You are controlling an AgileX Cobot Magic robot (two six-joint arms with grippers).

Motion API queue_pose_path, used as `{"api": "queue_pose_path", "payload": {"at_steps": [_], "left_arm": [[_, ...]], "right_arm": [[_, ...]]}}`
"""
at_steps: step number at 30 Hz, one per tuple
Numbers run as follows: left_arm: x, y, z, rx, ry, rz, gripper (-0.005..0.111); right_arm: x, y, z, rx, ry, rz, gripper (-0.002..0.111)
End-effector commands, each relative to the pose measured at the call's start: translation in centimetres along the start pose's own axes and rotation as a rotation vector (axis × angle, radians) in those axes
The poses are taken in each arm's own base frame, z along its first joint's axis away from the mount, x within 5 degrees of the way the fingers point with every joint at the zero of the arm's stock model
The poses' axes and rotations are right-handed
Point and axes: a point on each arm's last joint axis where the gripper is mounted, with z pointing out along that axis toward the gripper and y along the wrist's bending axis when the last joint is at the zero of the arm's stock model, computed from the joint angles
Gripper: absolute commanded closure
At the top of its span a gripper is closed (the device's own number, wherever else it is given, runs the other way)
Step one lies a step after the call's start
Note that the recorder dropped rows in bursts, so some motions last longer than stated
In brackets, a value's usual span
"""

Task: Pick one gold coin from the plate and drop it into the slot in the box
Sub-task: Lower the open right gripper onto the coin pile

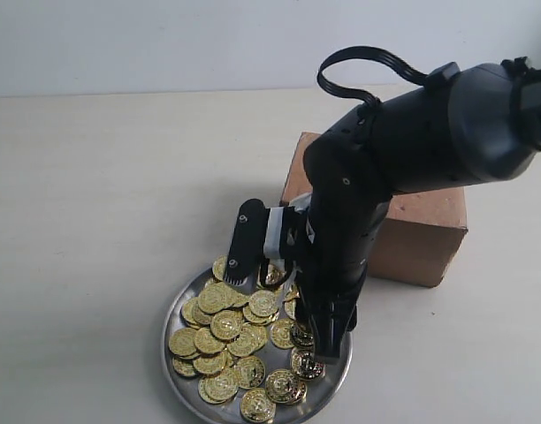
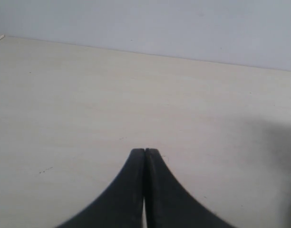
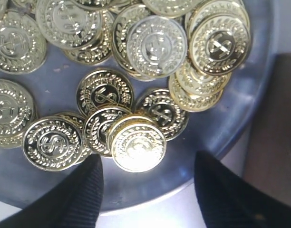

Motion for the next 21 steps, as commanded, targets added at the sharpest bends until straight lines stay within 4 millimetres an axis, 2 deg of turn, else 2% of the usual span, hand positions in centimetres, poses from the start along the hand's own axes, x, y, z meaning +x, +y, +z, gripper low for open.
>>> {"api": "queue_pose_path", "payload": {"at_steps": [1, 5, 21], "left_arm": [[0.02, -0.04, 0.01, 0.008, -0.01, -0.008, 0.107], [0.02, -0.04, 0.01, 0.008, -0.01, -0.008, 0.107], [0.02, -0.04, 0.01, 0.008, -0.01, -0.008, 0.107]], "right_arm": [[-0.11, 0.06, 0.58, -0.013, 0.016, 0.008, 0.053], [-0.1, 0.28, 1.11, -0.042, 0.028, 0.025, 0.053], [-0.36, 0.64, 1.09, -0.082, 0.001, 0.063, 0.053]]}}
